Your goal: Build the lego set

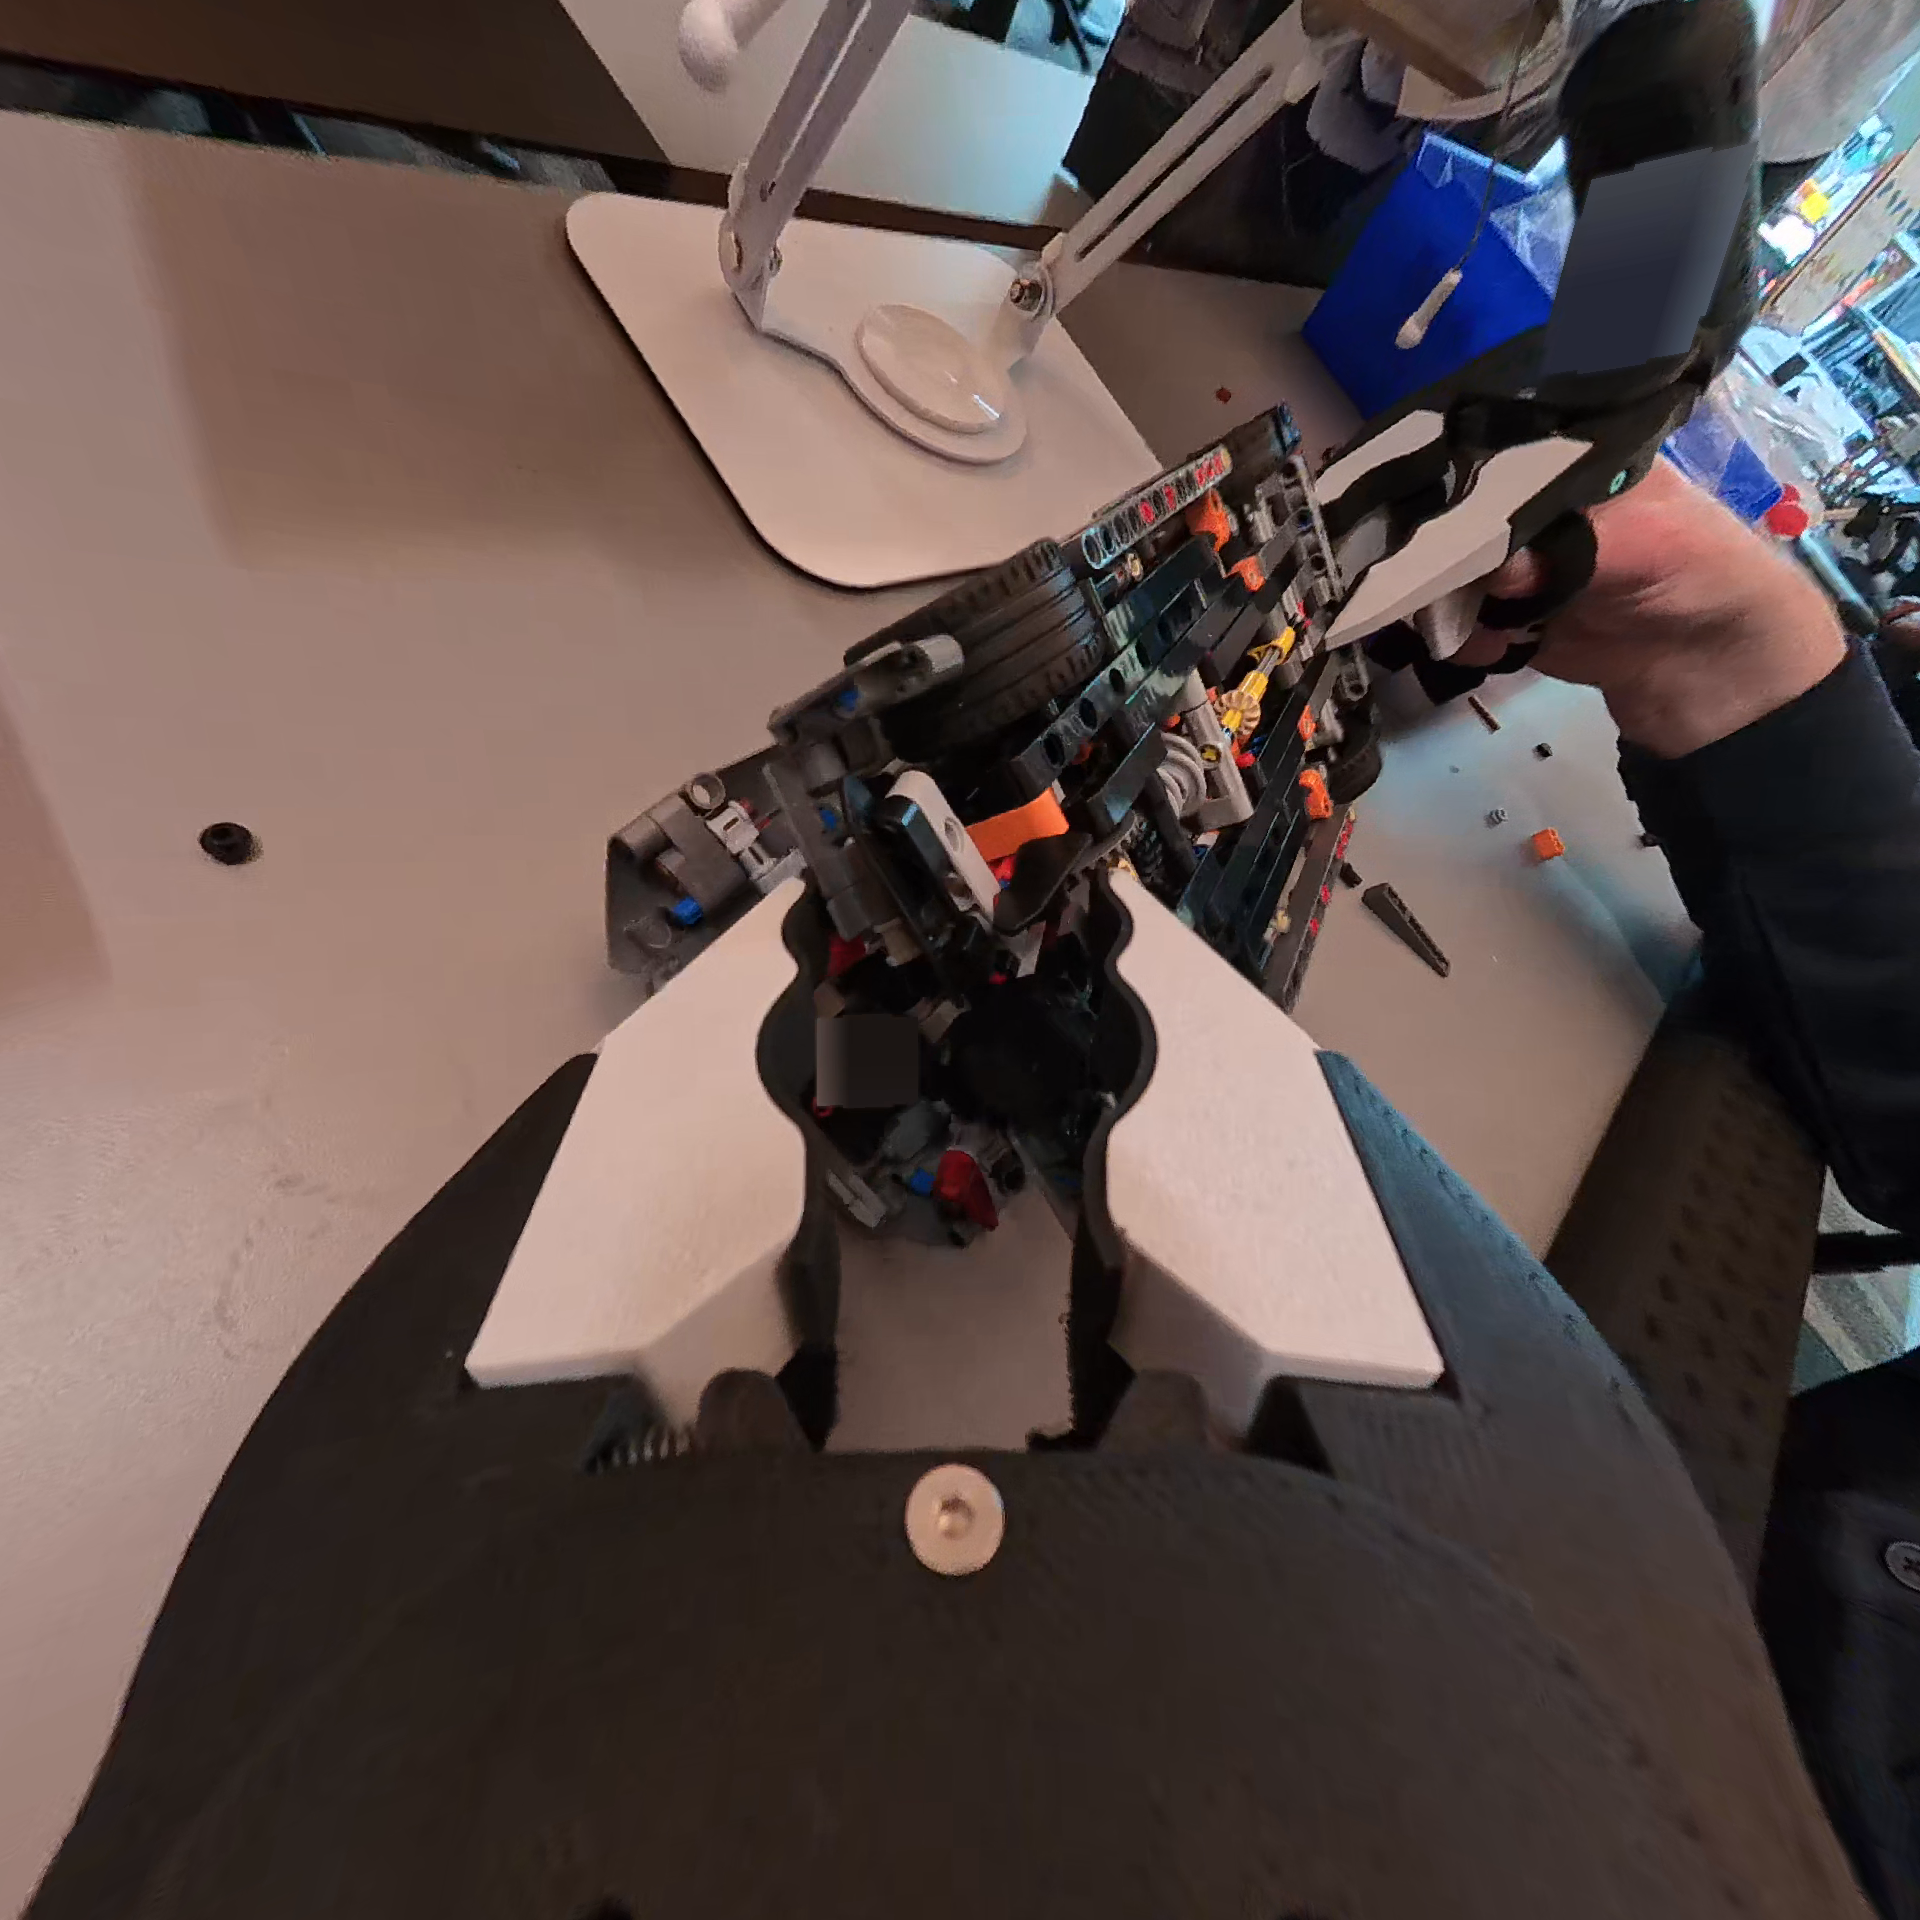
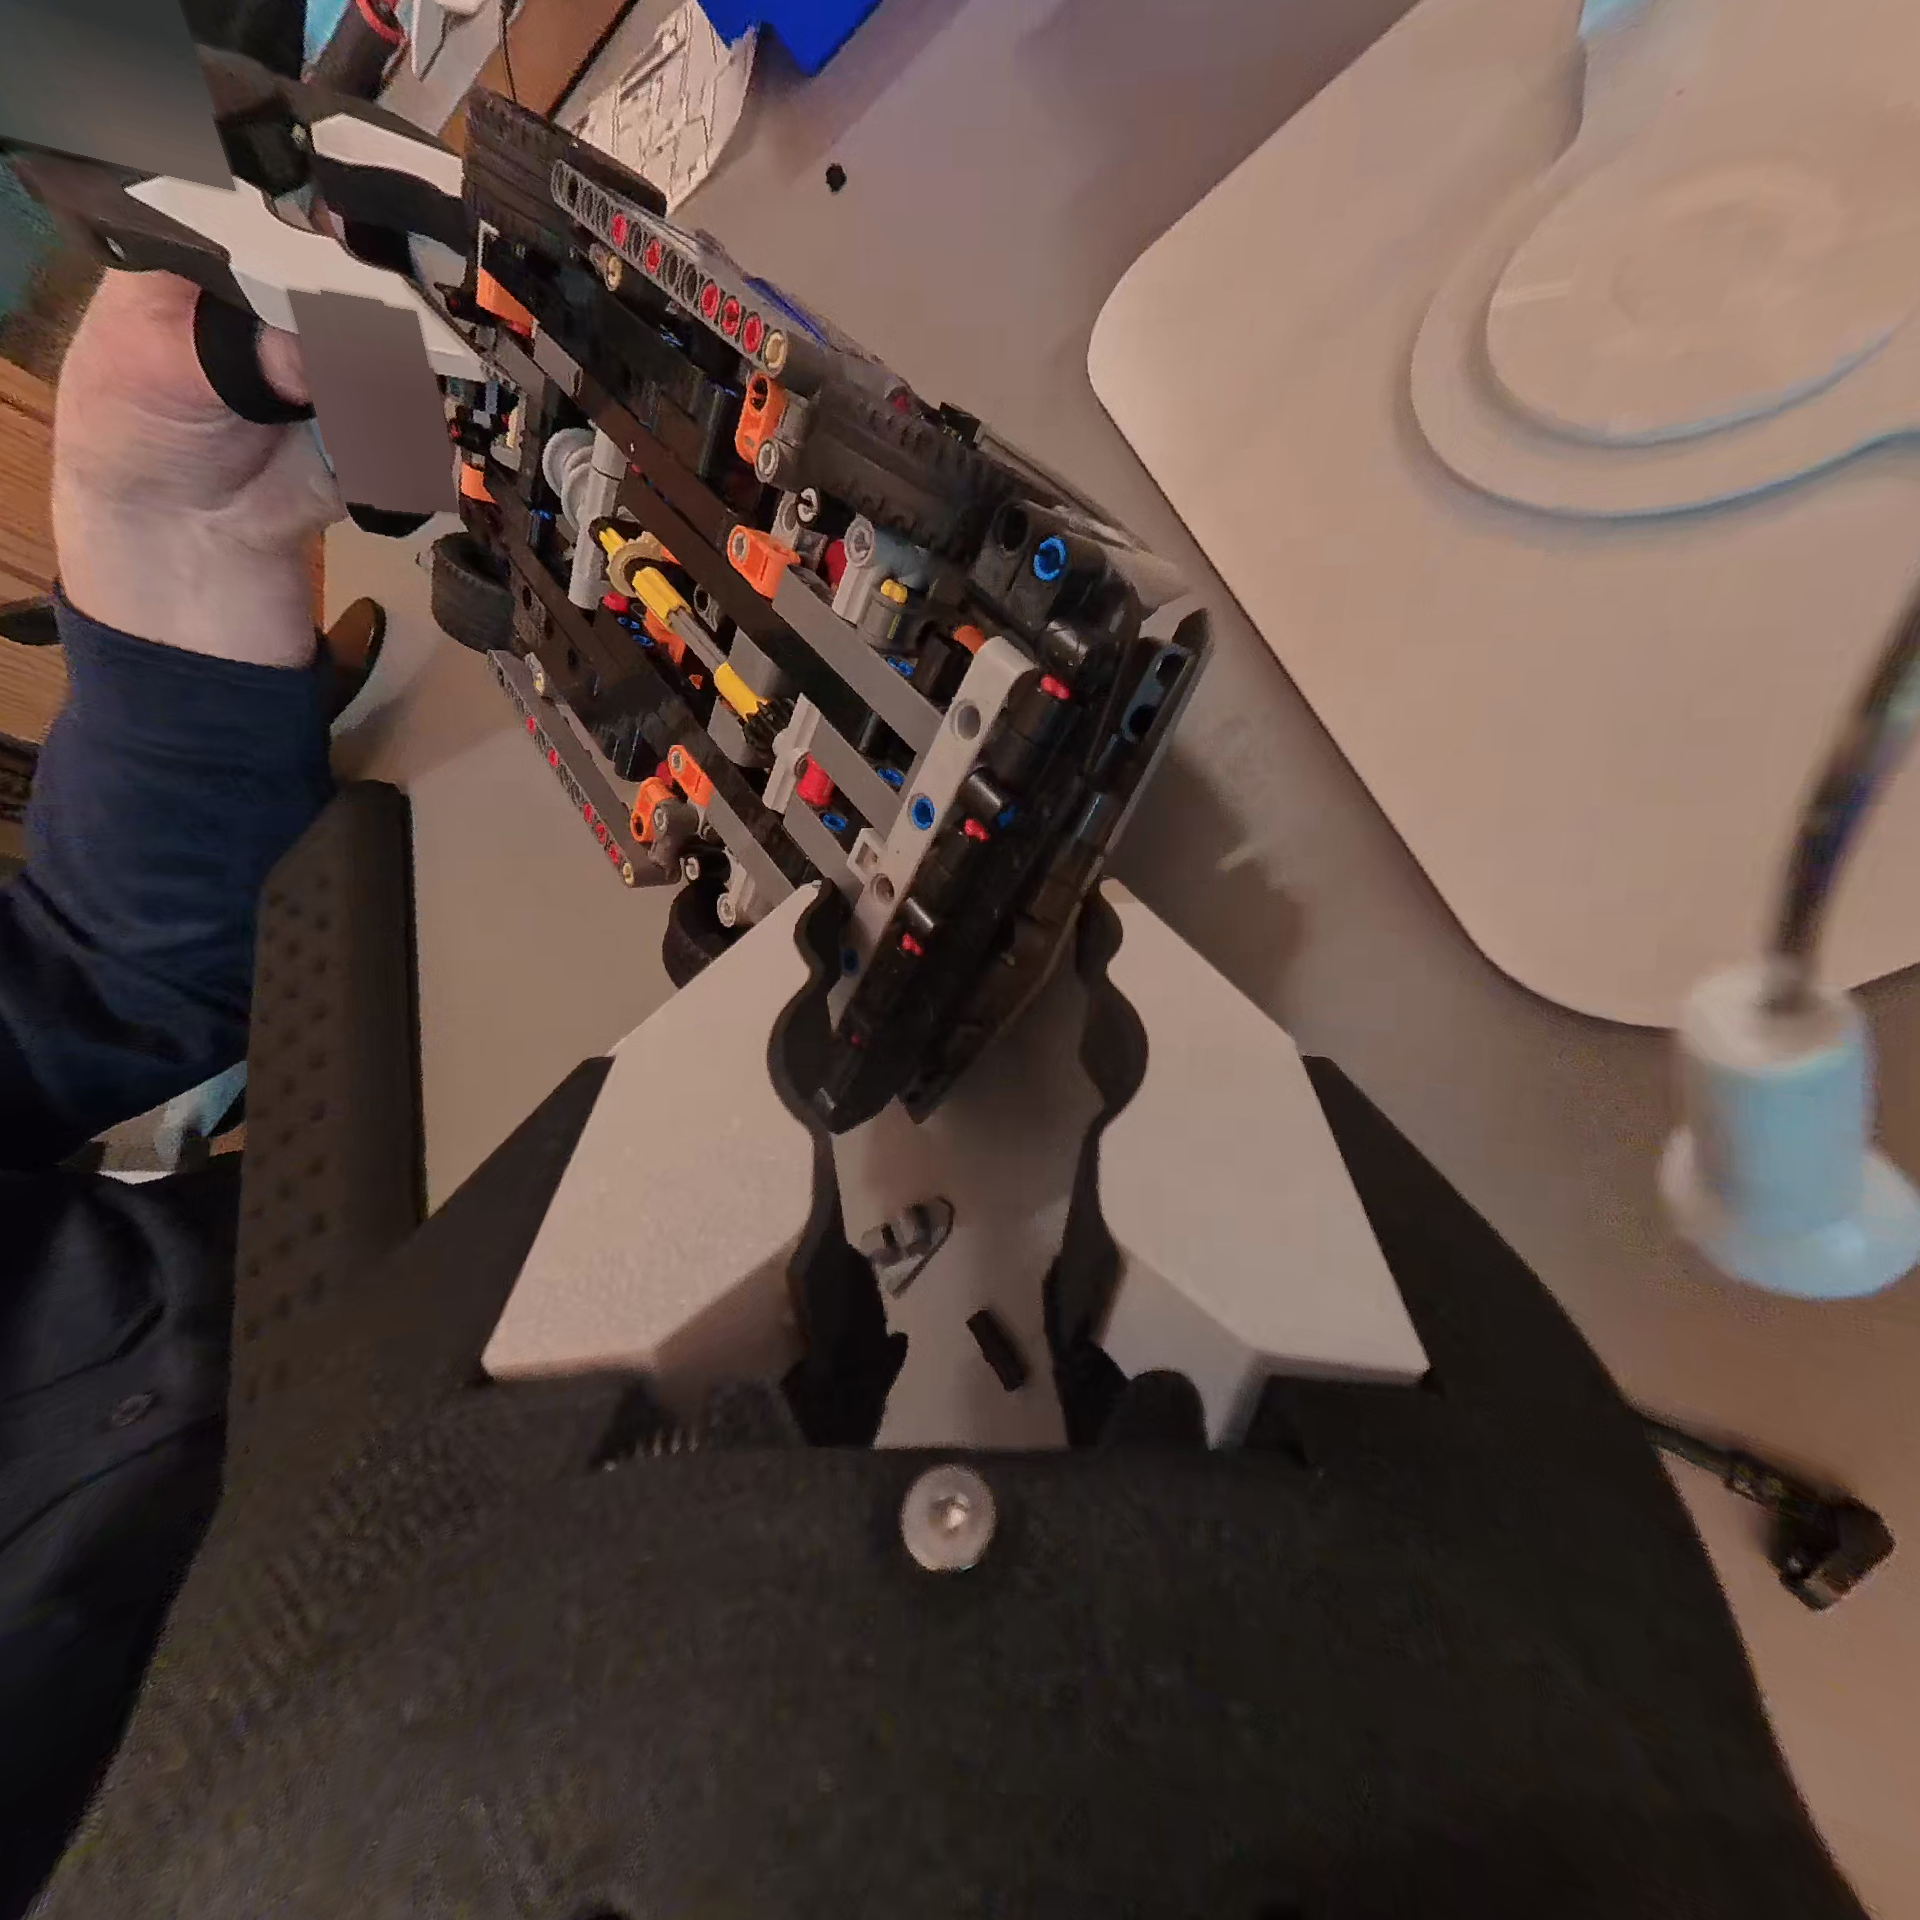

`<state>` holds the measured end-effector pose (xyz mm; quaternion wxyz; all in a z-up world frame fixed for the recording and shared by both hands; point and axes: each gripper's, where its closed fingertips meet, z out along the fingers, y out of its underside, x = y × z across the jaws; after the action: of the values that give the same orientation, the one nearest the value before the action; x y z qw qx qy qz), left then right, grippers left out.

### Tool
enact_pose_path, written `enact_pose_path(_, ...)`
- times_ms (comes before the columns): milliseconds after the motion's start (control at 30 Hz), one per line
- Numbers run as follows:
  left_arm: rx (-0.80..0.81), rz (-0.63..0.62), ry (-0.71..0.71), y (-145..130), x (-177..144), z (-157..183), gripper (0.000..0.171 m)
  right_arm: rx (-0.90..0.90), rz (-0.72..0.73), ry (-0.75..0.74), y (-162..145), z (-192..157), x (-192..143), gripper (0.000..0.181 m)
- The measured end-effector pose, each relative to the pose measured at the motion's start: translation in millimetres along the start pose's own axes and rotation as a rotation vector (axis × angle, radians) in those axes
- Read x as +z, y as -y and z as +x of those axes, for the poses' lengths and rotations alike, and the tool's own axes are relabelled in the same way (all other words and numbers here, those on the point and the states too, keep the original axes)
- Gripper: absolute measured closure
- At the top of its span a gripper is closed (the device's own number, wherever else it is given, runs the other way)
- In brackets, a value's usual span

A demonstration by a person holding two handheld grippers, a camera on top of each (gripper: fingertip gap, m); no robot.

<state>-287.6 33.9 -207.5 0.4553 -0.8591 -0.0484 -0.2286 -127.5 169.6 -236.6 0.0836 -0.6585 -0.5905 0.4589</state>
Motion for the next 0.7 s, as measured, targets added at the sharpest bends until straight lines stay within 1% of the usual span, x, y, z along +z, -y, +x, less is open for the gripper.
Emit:
enact_pose_path(133, 0.015, 0.086, -0.008, 10, -8, 2, 0.128, -0.083, 0.054, -0.041, 5, -7, -1, 0.139)
enact_pose_path(233, 0.011, 0.097, -0.006, 7, -9, 0, 0.128, -0.133, 0.099, -0.073, 10, -10, -5, 0.139)
enact_pose_path(400, 0.050, 0.187, -0.026, 16, -8, 3, 0.129, -0.271, 0.273, -0.121, 30, -16, -21, 0.140)
enact_pose_path(467, 0.072, 0.205, -0.003, 21, -7, 1, 0.129, -0.332, 0.328, -0.161, 36, -16, -25, 0.140)
enact_pose_path(567, 0.102, 0.222, 0.031, 26, -1, -4, 0.127, -0.376, 0.342, -0.196, 35, -9, -22, 0.140)
enact_pose_path(633, 0.126, 0.257, 0.056, 33, 2, -7, 0.126, -0.420, 0.335, -0.231, 33, -5, -19, 0.140)
enact_pose_path(700, 0.133, 0.256, 0.066, 34, 5, -10, 0.126, -0.457, 0.333, -0.260, 32, -3, -19, 0.141)
